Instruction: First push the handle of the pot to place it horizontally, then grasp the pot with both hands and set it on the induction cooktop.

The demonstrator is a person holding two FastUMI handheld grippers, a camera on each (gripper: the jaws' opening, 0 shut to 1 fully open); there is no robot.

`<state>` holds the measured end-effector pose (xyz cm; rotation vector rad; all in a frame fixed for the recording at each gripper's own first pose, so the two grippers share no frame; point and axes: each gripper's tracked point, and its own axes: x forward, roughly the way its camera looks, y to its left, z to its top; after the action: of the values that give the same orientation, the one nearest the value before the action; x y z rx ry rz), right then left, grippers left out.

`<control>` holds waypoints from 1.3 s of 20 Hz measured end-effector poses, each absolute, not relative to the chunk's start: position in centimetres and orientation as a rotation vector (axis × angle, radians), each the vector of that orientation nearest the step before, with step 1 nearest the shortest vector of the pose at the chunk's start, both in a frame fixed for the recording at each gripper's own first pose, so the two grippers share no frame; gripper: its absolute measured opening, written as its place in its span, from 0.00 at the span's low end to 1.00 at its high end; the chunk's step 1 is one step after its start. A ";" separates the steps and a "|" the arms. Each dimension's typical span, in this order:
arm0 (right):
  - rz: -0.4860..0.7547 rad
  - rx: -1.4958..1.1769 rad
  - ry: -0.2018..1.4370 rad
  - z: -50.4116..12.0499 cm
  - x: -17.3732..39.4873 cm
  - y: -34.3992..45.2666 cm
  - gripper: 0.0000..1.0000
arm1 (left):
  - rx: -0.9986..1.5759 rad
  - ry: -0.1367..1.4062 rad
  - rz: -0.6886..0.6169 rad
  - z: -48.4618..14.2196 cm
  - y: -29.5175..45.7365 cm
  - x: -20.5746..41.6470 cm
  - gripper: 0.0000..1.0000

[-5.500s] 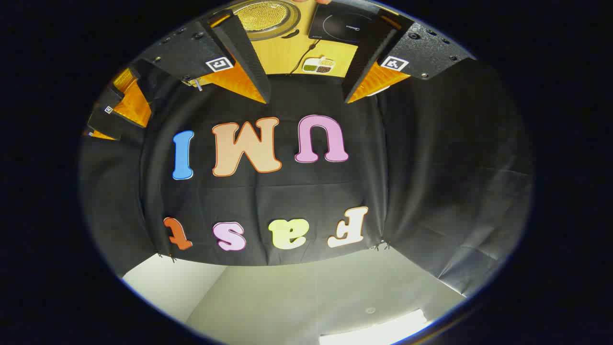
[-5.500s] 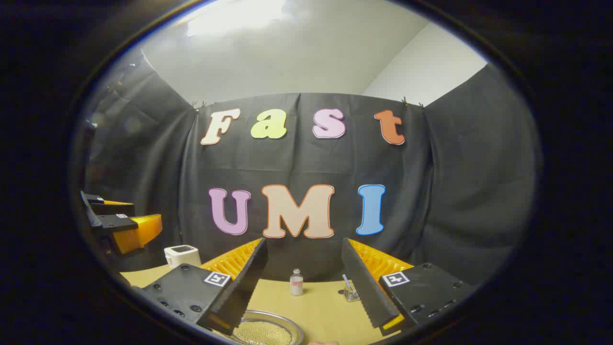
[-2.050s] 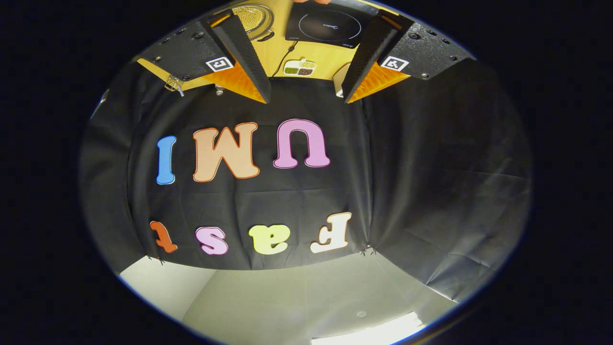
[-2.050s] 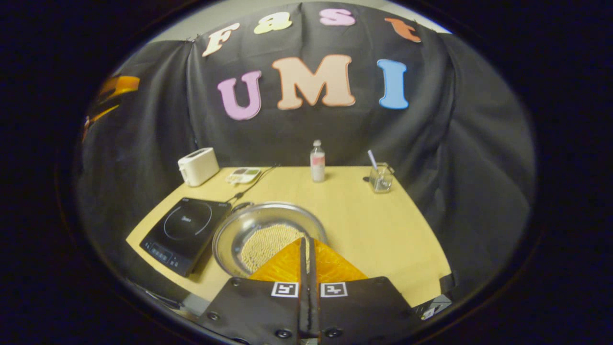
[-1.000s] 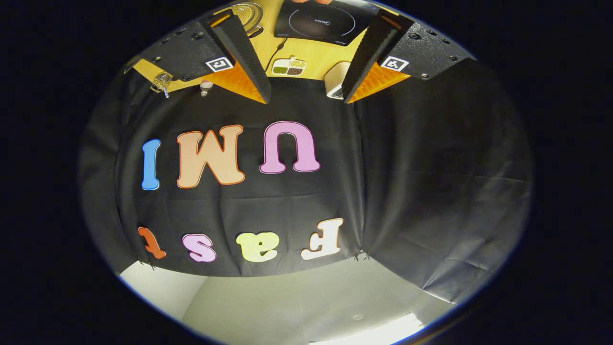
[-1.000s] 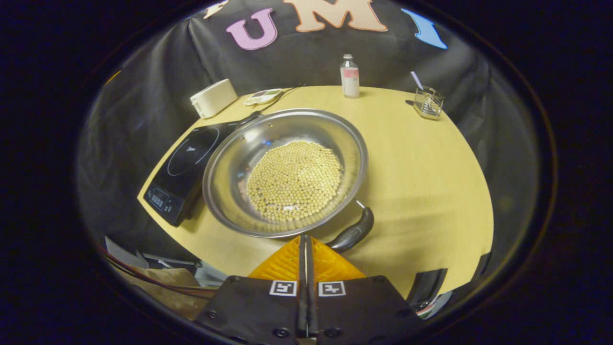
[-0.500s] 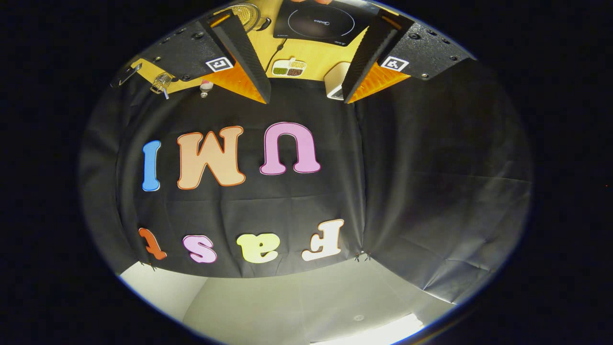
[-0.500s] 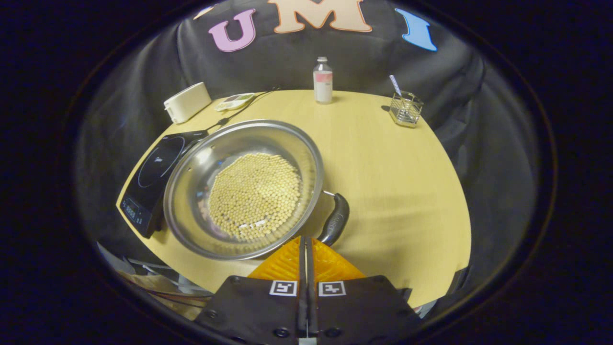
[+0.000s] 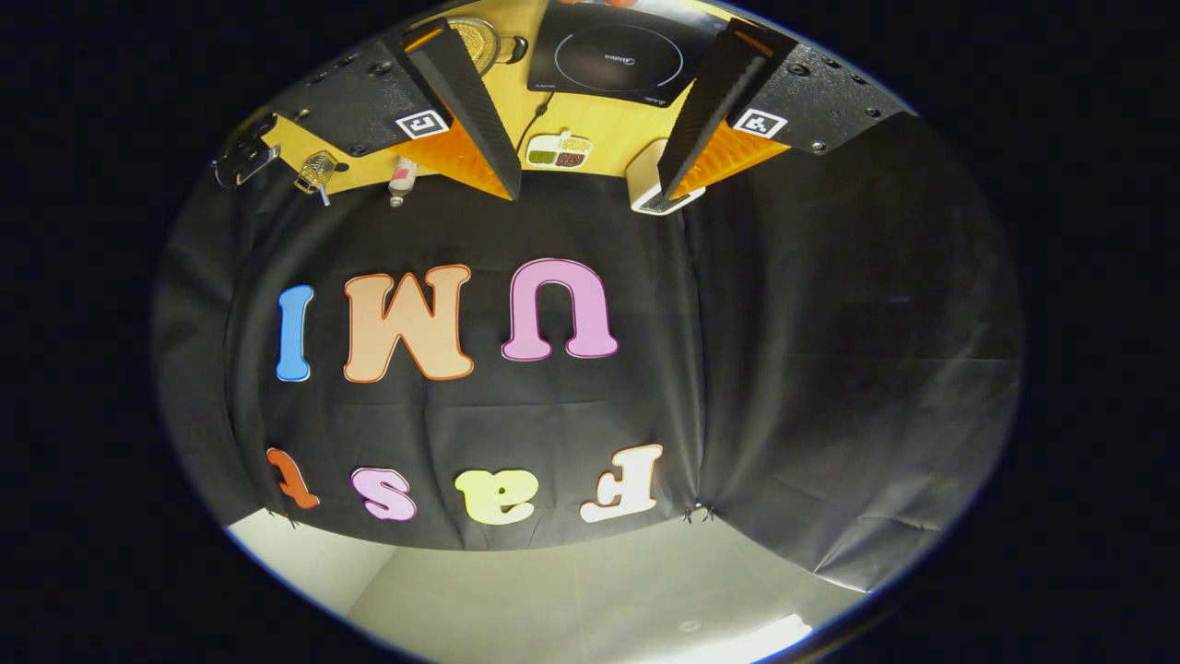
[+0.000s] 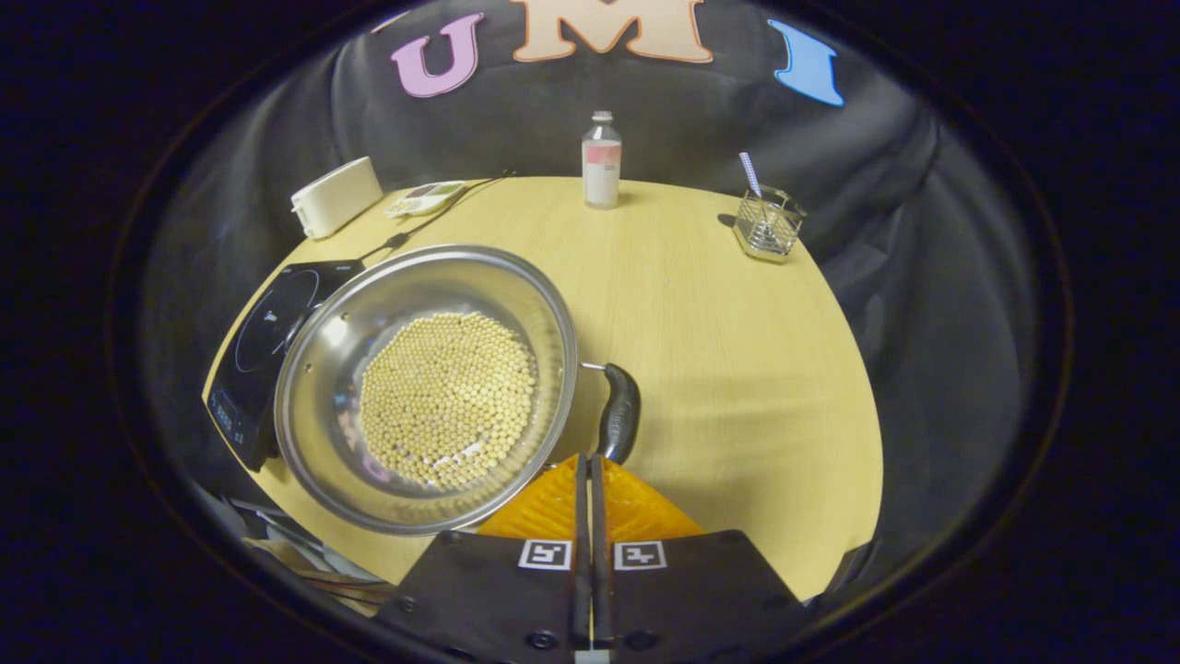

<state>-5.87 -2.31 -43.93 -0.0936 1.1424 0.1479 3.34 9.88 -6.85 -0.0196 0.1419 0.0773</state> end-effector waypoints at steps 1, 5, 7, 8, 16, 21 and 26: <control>0.146 -0.086 1.139 -43.7 -5.8 -2.2 0.03 | -0.027 0.157 0.077 -7.3 10.0 3.3 0.95; 0.142 -0.047 1.083 -41.8 -5.6 -2.1 0.03 | -0.050 0.204 0.060 -9.1 9.7 3.6 0.96; 0.152 -0.013 1.055 -40.5 -5.5 -1.3 0.05 | -0.061 0.235 0.048 -10.2 9.5 3.6 0.97; 0.145 -0.016 1.035 -40.1 -5.1 -1.3 0.03 | -0.061 0.247 0.046 -10.7 9.5 3.7 0.97; 0.113 0.032 0.957 -38.1 -3.3 -1.3 0.18 | -0.051 0.362 -0.027 -14.9 7.4 4.1 0.97; 0.085 0.058 0.938 -38.0 -2.2 -1.5 0.66 | -0.071 0.442 -0.061 -17.5 6.1 4.3 0.95; 0.030 0.054 0.957 -39.5 -1.5 -2.7 0.95 | -0.095 0.535 -0.127 -20.5 4.3 4.2 0.96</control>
<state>-1.50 -2.66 -39.47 0.0544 0.9567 0.0297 4.24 4.27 -20.49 -0.0949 0.5353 -0.1269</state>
